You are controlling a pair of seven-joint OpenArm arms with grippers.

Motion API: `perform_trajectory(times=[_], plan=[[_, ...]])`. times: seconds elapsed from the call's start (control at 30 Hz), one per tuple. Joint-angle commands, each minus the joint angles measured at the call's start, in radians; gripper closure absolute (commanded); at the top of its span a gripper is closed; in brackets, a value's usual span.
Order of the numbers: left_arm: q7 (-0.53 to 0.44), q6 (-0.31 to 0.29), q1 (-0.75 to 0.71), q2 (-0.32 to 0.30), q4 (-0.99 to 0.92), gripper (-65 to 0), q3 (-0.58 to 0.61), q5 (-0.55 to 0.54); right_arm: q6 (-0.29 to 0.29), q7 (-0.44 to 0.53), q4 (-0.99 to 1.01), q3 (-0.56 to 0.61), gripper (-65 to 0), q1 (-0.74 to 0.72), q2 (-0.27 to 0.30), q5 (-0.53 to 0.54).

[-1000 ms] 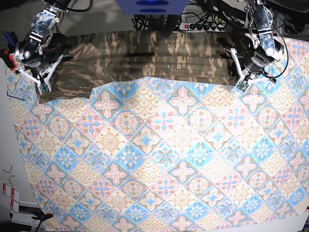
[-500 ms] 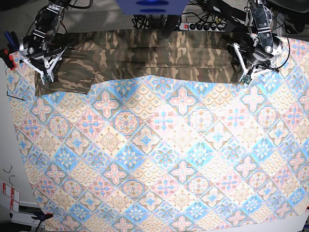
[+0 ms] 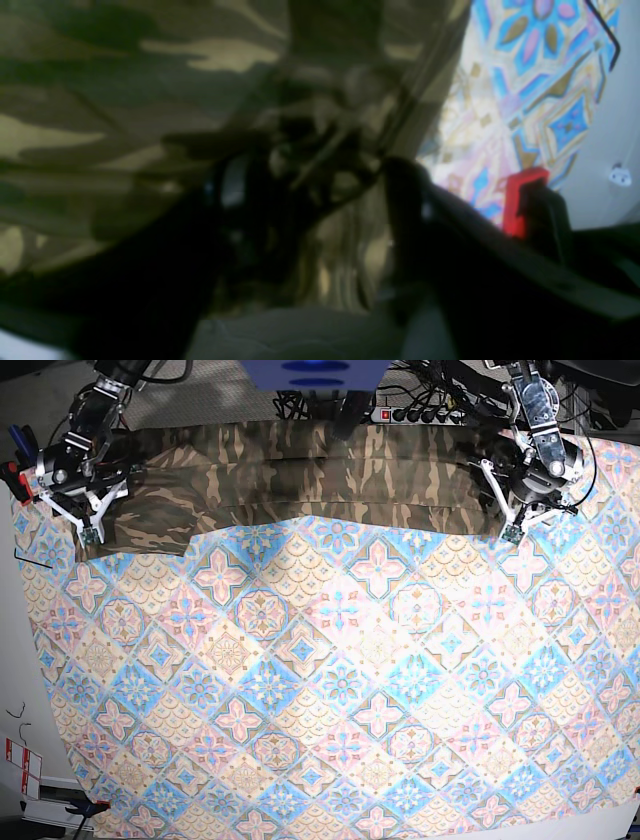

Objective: Fold the T-shirt properly
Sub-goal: 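Release the folded strip and reposition both grippers at its ends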

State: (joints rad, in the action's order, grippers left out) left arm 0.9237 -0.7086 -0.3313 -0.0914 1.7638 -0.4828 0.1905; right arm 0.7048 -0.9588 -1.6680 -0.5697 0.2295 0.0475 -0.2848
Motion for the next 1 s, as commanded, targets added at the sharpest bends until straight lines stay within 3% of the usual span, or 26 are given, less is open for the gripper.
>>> perform_trajectory(times=[0.0,0.17,0.37,0.8,0.97], plan=[[-0.01,0.01,0.008,-0.012,0.017,-32.0,-0.018,0.004,-0.007,0.01,-0.019,-0.005,-41.5,-0.017,0.016,-0.003],[-0.015,0.01,0.011,-0.018,0.017,-43.2,-0.027,0.002,-0.007,0.01,-0.019,-0.006,-46.4,-0.045,0.016,-0.004],[-0.01,0.01,0.027,-0.014,0.069,-58.1,-0.024,0.002,-0.007,0.01,-0.019,-0.005,-46.7,-0.069,0.016,-0.004],[0.051,0.01,0.024,-0.012,0.114,-58.4,-0.095,0.002,-0.007,0.01,-0.097,-0.043,-46.4,-0.066,0.022,-0.006],[0.051,0.01,0.06,0.031,0.12,-58.4,-0.181,0.01,-0.007,0.01,-0.192,-0.092,-46.4,-0.071,0.022,-0.006]])
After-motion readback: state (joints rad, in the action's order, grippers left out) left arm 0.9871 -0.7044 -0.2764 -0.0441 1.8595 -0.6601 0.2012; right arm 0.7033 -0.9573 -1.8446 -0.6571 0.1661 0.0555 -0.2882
